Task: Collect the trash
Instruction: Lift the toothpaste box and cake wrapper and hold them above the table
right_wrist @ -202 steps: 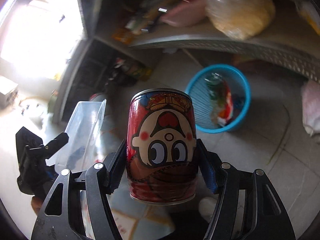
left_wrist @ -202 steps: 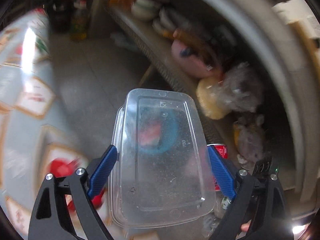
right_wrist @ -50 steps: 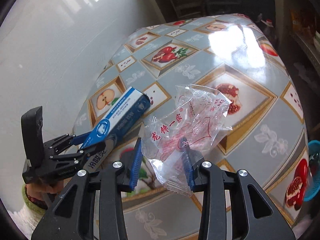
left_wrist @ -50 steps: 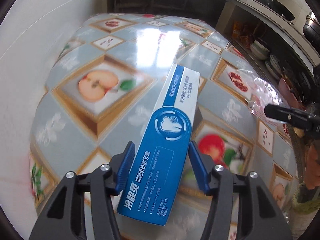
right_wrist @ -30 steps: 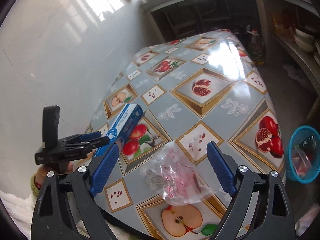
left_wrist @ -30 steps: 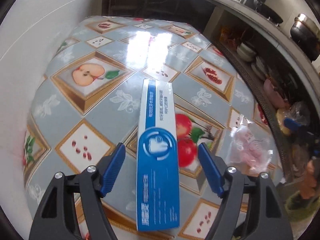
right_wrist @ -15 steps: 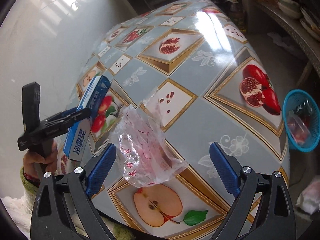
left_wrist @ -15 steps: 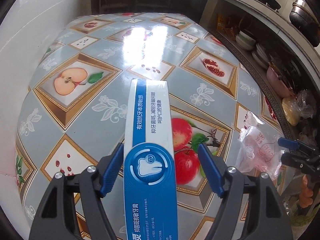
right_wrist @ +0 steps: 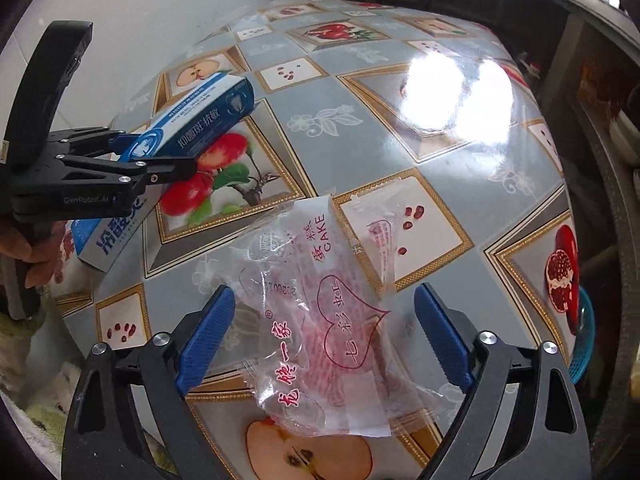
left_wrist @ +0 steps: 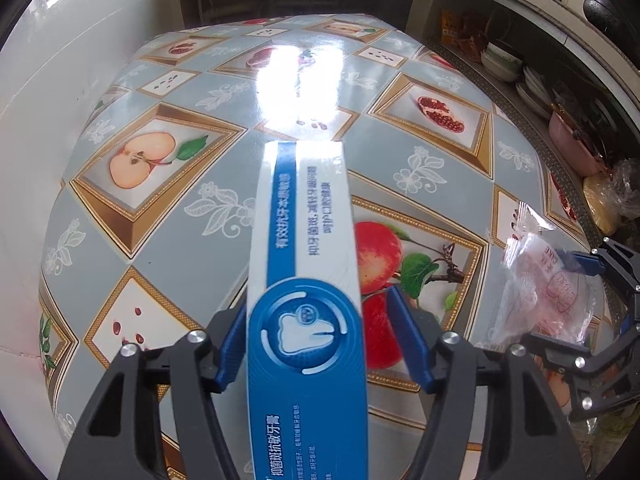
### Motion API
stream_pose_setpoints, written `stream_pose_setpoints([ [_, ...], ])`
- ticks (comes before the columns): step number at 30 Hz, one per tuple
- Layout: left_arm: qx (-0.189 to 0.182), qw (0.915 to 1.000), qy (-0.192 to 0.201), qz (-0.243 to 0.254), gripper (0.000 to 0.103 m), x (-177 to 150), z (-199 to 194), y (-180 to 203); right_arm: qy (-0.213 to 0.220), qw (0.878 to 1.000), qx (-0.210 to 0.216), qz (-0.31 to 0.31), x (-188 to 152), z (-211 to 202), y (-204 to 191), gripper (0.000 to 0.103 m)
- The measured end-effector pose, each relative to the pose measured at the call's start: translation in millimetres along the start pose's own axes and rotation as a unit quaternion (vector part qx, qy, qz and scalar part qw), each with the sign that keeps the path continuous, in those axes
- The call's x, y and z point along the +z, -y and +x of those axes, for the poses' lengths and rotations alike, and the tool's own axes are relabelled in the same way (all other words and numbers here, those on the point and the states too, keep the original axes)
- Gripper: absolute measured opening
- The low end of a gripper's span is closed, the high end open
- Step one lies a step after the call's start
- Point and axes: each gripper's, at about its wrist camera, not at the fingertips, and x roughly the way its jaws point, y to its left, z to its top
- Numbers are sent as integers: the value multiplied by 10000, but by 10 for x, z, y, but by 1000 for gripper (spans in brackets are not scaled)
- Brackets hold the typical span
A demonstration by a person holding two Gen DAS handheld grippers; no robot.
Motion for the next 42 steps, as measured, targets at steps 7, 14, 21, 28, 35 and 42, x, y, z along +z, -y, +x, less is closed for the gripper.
stream_pose_setpoints([
  [7, -35, 9998, 16, 172, 47, -95, -52, 68, 78, 9993, -338, 152, -64, -76, 42, 59],
  [14, -188, 9977, -104, 648, 47, -284, -123, 305, 34, 9986, -389, 368, -202, -169, 119, 53],
  [21, 8, 9960, -135, 885, 48, -322, -119, 409, 84, 9977, -253, 621, -232, -194, 124, 56],
  [28, 40, 9960, -137, 882, 48, -294, -106, 430, 123, 9973, -210, 698, -227, -181, 111, 56],
  [35, 47, 9961, -109, 873, 48, -258, -89, 430, 143, 9978, -276, 588, -264, -194, 83, 52],
  [42, 9, 9965, -23, 834, 48, -216, -70, 405, 208, 9975, -269, 618, -265, -220, 57, 40],
])
